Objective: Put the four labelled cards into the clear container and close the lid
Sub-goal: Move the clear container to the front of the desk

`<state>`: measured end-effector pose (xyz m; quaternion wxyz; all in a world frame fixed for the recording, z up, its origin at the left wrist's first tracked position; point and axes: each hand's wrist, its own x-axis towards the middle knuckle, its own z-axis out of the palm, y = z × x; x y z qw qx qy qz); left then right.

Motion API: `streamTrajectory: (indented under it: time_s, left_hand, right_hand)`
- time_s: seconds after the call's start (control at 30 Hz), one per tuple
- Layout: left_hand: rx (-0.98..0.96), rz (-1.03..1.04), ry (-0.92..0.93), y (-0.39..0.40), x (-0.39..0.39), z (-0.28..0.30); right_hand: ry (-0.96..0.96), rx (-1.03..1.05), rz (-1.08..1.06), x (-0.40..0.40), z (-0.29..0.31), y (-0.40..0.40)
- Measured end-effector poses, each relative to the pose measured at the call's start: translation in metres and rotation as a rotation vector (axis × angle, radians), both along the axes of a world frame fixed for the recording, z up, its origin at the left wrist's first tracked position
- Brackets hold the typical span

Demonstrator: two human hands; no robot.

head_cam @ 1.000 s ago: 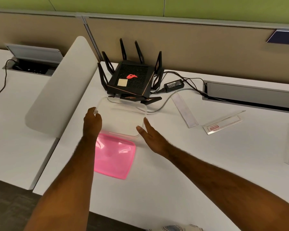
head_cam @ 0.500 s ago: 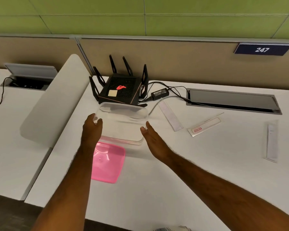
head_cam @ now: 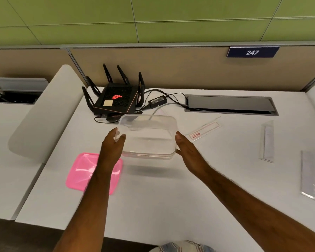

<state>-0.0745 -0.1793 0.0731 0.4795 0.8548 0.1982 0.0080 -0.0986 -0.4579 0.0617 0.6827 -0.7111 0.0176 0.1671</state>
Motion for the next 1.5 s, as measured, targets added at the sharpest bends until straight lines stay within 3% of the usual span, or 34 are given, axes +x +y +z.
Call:
streamTrajectory:
  time_s: [0.33, 0.8, 1.07, 1.5]
  left_hand:
    - [-0.094, -0.086, 0.024, -0.078, -0.039, -0.014]
    - [-0.119, -0.203, 0.128, -0.174, -0.091, -0.057]
    - [-0.08, -0.251, 0.188, -0.201, -0.113, -0.073]
    - [-0.037, -0.287, 0.217, -0.211, -0.135, -0.08]
  right_hand:
    - [-0.032, -0.017, -0.1, -0.05, 0.003, -0.08]
    - [0.108, -0.02, -0.253, -0.115, -0.022, -0.173]
    - [0.242, 0.044, -0.355, -0.14, -0.022, -0.198]
    - [0.248, 0.036, -0.437, -0.152, -0.046, -0.213]
